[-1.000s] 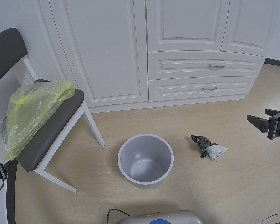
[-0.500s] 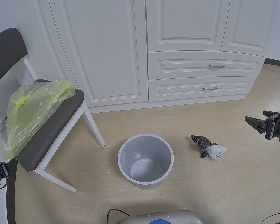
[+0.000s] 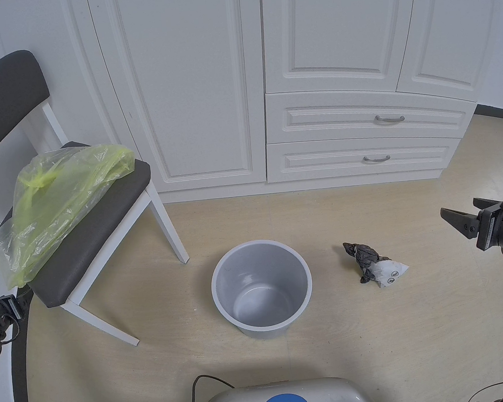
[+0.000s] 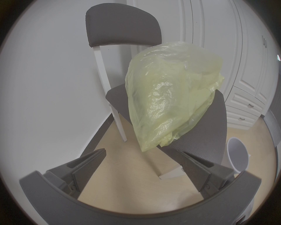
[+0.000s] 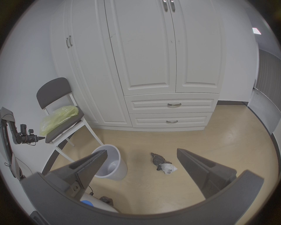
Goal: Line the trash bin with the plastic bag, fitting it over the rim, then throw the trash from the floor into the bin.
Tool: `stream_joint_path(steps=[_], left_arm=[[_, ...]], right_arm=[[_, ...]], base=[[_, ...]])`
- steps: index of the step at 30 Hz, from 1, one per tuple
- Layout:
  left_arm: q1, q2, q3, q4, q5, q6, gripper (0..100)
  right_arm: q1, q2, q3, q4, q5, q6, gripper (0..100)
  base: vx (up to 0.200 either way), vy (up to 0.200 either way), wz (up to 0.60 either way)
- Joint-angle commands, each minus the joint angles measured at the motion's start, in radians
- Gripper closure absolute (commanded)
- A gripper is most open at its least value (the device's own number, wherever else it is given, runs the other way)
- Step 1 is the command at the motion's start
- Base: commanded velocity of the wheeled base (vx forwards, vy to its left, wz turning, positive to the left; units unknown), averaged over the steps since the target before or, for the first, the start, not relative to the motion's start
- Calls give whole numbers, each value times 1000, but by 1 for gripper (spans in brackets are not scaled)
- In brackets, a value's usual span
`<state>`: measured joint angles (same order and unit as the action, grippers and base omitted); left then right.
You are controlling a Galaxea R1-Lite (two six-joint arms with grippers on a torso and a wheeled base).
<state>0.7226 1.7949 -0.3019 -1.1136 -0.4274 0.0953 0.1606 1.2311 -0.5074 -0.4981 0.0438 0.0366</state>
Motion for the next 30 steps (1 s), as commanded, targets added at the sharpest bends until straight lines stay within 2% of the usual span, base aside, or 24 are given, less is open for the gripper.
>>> stream_joint_path(steps=[1, 17, 21, 30], left_arm=[[-2, -8, -2, -3, -13, -46, 0], [-3, -11, -56, -8, -14, -147, 0], [-23, -17, -86, -8, -13, -243, 0], [0, 20, -125, -43, 21, -273, 0]], right_arm=[[0, 4, 1, 1, 1, 0, 0], [2, 2, 7, 0, 2, -3, 0], [11, -5, 10, 3, 2, -3, 0], [11, -4, 12, 3, 2, -3, 0]], base=[[0, 0, 0], [0, 0, 0], [0, 0, 0], [0, 0, 0]])
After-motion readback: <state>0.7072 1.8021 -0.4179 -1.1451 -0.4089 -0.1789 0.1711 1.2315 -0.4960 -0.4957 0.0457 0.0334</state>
